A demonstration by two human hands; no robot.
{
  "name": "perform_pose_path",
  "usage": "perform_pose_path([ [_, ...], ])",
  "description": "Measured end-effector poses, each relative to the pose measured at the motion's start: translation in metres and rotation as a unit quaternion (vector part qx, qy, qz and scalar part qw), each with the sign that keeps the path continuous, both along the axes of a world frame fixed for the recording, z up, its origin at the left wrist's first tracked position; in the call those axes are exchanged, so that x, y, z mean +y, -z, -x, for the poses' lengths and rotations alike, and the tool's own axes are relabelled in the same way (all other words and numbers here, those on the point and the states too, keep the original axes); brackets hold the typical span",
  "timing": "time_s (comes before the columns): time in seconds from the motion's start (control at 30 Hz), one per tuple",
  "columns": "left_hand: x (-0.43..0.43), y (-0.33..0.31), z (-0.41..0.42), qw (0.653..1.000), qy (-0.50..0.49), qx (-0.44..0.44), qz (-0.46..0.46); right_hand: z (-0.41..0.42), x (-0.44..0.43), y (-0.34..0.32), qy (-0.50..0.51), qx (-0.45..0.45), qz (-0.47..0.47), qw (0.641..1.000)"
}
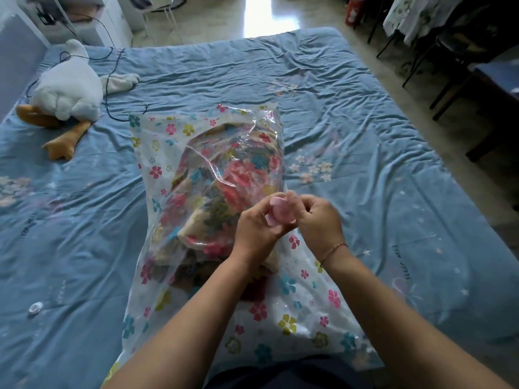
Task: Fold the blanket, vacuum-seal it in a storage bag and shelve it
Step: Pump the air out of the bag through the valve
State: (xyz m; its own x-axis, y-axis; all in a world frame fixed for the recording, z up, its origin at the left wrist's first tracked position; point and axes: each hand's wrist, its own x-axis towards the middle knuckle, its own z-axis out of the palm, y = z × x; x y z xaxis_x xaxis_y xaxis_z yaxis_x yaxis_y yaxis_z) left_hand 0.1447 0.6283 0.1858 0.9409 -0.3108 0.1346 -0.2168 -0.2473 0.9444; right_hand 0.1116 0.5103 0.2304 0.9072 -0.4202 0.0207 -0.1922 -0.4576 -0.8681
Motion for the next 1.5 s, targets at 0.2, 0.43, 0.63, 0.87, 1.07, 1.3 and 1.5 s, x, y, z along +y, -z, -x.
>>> perform_pose_path([
  [0.2, -0.001, -0.005, -0.012, 1.0, -0.011, -0.012, -0.006, 0.0, -0.003, -0.094, 0.052, -0.334, -0.06, 0.939],
  [0.43, 0.0, -0.004, -0.003, 1.0, 0.007, -0.005, 0.002, 0.002, 0.005, -0.007, 0.024, -0.045, 0.009, 0.999],
  [0.63, 0.001, -0.01, -0.011, 1.0, -0.006, -0.015, 0.001, 0.002, 0.003, -0.099, 0.049, -0.306, -0.043, 0.95],
  [0.87, 0.002, -0.002, -0.002, 1.0, -0.002, 0.0, 0.005, -0.002, 0.004, -0.003, 0.005, -0.027, -0.003, 1.0],
  [1.07, -0.002, -0.008, -0.011, 1.0, -0.008, 0.001, 0.008, 0.0, 0.004, -0.089, 0.081, -0.318, -0.115, 0.937],
  [1.3, -0.002, -0.006, -0.004, 1.0, -0.003, 0.002, 0.001, 0.004, 0.012, -0.011, 0.024, -0.065, -0.073, 0.995],
  [1.5, 0.001, -0.009, -0.011, 1.0, -0.011, -0.021, -0.009, 0.004, 0.004, -0.094, 0.03, -0.307, -0.134, 0.942],
])
